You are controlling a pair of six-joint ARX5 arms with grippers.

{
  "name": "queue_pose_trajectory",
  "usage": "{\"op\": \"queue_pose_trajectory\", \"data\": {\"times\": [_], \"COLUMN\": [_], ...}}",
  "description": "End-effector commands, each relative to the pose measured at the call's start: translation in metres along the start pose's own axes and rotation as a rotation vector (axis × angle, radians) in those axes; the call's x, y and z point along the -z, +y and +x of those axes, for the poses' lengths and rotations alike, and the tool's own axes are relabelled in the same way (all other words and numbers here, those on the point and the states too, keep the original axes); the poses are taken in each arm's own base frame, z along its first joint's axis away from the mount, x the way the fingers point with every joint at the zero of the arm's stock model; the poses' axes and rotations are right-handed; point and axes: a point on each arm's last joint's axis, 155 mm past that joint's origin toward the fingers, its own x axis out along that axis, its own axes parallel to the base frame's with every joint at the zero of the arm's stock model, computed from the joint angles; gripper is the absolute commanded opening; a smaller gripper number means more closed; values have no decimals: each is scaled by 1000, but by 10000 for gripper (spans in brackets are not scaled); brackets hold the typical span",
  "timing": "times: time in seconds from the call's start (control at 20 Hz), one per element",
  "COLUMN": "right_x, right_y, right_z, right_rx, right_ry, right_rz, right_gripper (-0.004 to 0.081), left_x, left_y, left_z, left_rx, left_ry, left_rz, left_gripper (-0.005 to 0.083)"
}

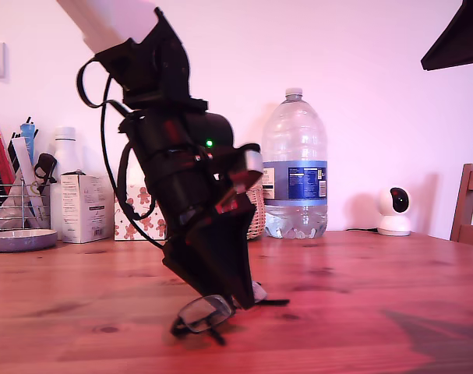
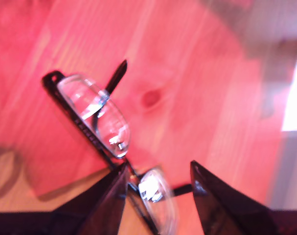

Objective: Pick up the glasses and close them, then place them back on the table

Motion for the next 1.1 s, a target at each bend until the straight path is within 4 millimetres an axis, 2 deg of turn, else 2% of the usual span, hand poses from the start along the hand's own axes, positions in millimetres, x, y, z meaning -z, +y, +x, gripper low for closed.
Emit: {"op": "queue_pose_trajectory", "data": {"times": [0.0, 0.25, 0.6, 0.85, 0.95, 1.05], "right_x": [4, 4, 4, 4, 4, 8], "right_y": [0, 3, 3, 3, 4, 4], "right_z": [1, 1, 1, 1, 1, 1], "right_rx": [-1, -16, -17, -18, -20, -18], "right_ry": [4, 2, 2, 2, 3, 19], "right_rz": [3, 3, 4, 6, 18, 41], "right_gripper": [-12, -12, -12, -12, -12, -12], "left_x": [6, 3, -17, -11, -11, -12], "left_y": [2, 0, -4, 20, 26, 25], "left_z": [6, 1, -16, -19, -22, -29], "left_rx": [-11, -7, -17, -149, -176, -174], "left_ry": [25, 30, -4, 34, 40, 44], "left_rz": [-1, -4, 16, 37, 32, 22], "left_gripper": [362, 362, 362, 354, 282, 123]}}
